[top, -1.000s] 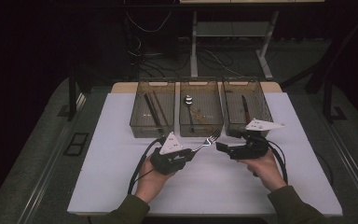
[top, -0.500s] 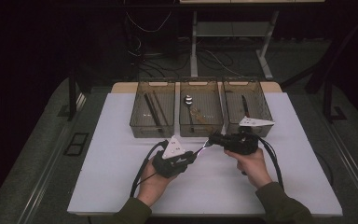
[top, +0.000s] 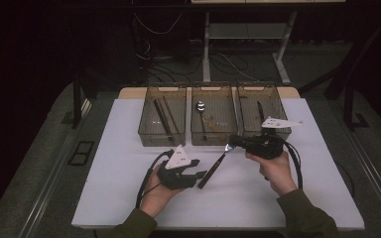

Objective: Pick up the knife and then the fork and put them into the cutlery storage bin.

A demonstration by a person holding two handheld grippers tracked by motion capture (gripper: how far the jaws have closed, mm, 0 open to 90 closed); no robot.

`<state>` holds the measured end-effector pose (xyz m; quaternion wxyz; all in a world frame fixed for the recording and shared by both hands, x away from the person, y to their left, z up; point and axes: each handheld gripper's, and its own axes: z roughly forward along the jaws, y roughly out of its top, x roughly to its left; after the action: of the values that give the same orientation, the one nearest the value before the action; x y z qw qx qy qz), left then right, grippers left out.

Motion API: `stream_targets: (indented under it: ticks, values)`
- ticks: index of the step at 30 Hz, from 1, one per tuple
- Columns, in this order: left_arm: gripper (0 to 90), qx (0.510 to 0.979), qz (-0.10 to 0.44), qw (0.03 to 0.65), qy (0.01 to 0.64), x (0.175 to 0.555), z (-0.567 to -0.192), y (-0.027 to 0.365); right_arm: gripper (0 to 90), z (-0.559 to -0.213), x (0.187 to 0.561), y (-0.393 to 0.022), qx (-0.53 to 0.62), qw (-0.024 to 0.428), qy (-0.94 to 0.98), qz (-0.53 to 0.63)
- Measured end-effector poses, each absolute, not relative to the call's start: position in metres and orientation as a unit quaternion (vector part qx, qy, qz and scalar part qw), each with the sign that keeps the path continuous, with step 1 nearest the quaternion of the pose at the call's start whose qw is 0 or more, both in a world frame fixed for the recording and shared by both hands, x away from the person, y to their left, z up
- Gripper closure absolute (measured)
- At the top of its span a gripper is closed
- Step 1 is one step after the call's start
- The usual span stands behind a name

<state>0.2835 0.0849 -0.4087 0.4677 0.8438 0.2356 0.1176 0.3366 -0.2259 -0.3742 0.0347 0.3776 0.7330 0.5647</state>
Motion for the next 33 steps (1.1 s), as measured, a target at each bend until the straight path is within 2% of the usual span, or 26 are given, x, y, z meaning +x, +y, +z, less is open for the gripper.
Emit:
stream_targets:
  ticks: [6, 13, 17, 23, 27, 33]
  values:
    - [37.7, 0.84, 0.103, 0.471, 0.247, 0.283, -0.413, 0.117, 86.6, -0.355, 0.344, -0.253, 0.396, 0.069, 0.73, 0.552]
    - [27.2, 0.836, 0.095, 0.471, 0.266, 0.277, -0.424, 0.149, 86.6, -0.318, 0.355, -0.291, 0.415, 0.113, 0.718, 0.547]
    - [17.7, 0.838, 0.094, 0.466, 0.266, 0.275, -0.433, 0.161, 86.6, -0.296, 0.364, -0.312, 0.429, 0.139, 0.706, 0.546]
    - [8.7, 0.834, 0.084, 0.476, 0.267, 0.272, -0.436, 0.167, 86.6, -0.273, 0.385, -0.341, 0.45, 0.176, 0.696, 0.531]
    - [0.8, 0.832, 0.084, 0.477, 0.272, 0.271, -0.436, 0.166, 86.6, -0.268, 0.402, -0.354, 0.474, 0.193, 0.689, 0.514]
    - [0.0, 0.84, 0.082, 0.467, 0.263, 0.269, -0.438, 0.161, 86.5, -0.289, 0.434, -0.356, 0.501, 0.197, 0.693, 0.479]
